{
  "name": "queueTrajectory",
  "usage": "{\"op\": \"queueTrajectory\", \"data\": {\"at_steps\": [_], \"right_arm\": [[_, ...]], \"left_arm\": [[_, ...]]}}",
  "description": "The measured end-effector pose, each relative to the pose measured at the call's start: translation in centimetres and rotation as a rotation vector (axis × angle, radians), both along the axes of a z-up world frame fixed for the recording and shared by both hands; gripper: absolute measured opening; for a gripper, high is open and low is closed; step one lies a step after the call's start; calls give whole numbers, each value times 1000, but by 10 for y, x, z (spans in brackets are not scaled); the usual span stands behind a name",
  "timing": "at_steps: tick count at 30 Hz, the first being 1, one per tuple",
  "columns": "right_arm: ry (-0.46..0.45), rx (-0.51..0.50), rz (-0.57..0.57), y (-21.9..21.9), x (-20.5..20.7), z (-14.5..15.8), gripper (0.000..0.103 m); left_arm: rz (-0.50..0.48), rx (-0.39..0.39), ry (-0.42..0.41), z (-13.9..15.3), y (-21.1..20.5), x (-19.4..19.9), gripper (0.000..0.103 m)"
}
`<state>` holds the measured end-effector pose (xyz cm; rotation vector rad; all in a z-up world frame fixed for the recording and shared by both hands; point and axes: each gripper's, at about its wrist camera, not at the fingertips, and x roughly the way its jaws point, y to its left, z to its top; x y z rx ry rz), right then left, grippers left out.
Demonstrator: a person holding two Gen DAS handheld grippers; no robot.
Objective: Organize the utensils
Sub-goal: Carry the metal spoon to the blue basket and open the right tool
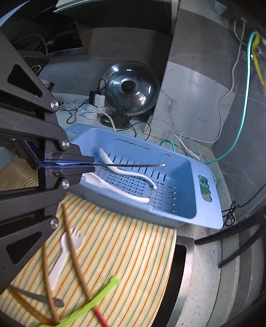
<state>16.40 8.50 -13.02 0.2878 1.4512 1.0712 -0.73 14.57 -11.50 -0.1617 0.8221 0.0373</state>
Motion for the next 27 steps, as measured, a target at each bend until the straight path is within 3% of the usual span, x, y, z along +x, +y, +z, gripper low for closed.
{"op": "queueTrajectory", "data": {"at_steps": [6,13,19,27], "right_arm": [[8,-40,26,33,3,-16,2],[-12,-74,41,44,5,-19,13],[-48,-76,52,33,1,-11,17],[-83,-57,49,2,-5,8,25]], "left_arm": [[16,12,25,-12,24,6,7],[46,-3,37,-10,38,-3,7],[63,3,35,-5,32,-9,17],[84,-5,34,1,17,-19,21]]}}
